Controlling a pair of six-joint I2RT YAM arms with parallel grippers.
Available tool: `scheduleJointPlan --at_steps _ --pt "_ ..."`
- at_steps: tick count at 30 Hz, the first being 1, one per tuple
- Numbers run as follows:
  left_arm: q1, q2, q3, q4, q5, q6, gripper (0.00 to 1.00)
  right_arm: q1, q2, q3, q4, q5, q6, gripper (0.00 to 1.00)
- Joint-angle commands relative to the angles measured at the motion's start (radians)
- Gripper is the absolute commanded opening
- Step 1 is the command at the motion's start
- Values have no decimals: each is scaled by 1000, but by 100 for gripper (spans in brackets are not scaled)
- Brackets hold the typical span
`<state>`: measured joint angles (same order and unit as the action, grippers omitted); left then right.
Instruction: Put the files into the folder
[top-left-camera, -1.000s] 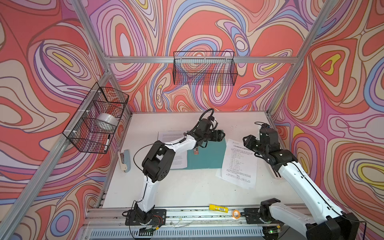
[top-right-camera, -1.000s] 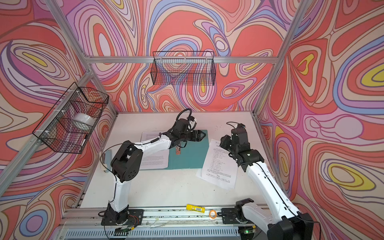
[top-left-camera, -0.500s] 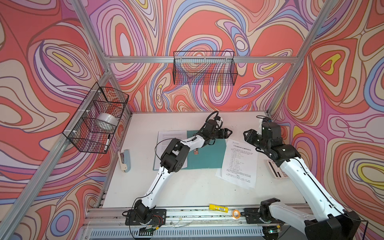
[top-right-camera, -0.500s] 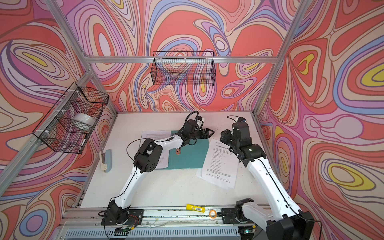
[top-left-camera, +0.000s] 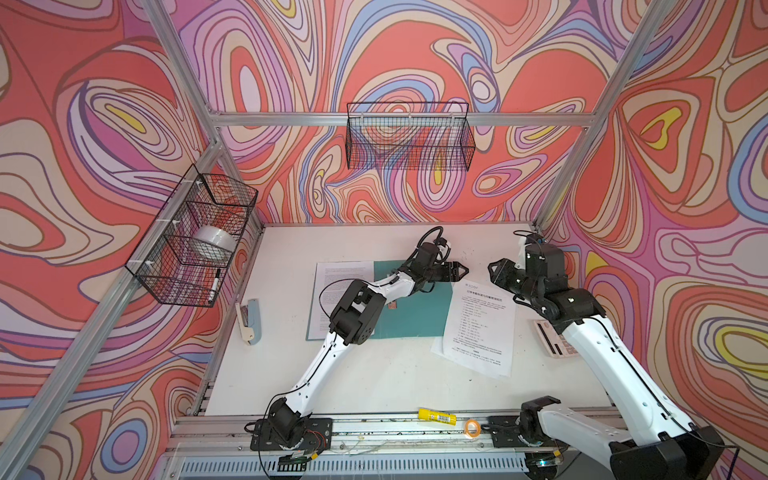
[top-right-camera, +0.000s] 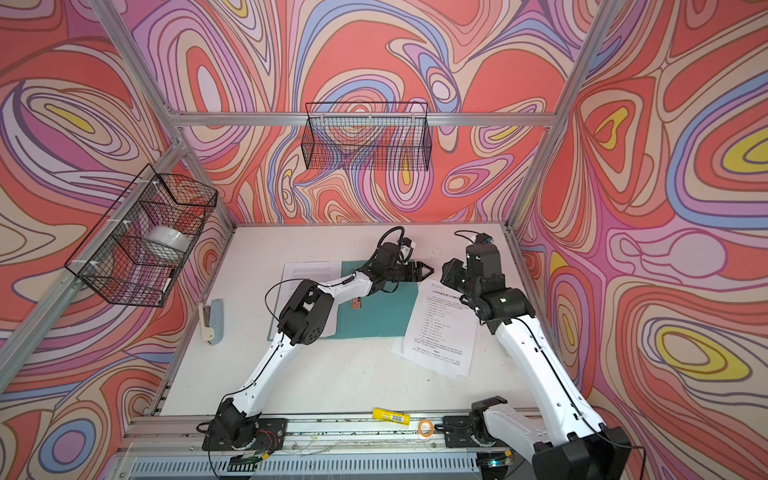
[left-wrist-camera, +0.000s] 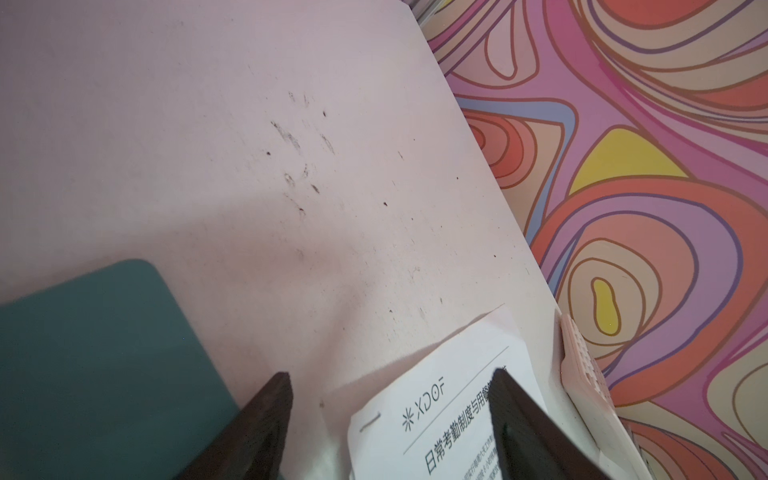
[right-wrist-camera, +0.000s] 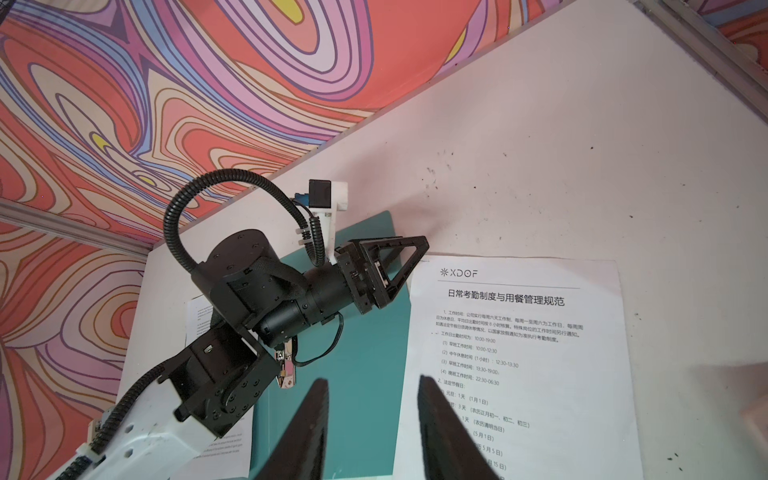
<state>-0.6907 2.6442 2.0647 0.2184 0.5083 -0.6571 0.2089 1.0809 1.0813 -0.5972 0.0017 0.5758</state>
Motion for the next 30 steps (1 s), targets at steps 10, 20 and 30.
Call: scheduleJointPlan --at_steps 10,20,30 --pt "-7 45 26 -37 99 8 69 -6 12 -16 46 -47 -5 37" --pt "-10 53 57 -121 128 20 62 -6 -6 -35 56 -52 -9 37" --pt "-10 36 37 -155 155 39 53 -7 -9 -48 73 -53 -15 37"
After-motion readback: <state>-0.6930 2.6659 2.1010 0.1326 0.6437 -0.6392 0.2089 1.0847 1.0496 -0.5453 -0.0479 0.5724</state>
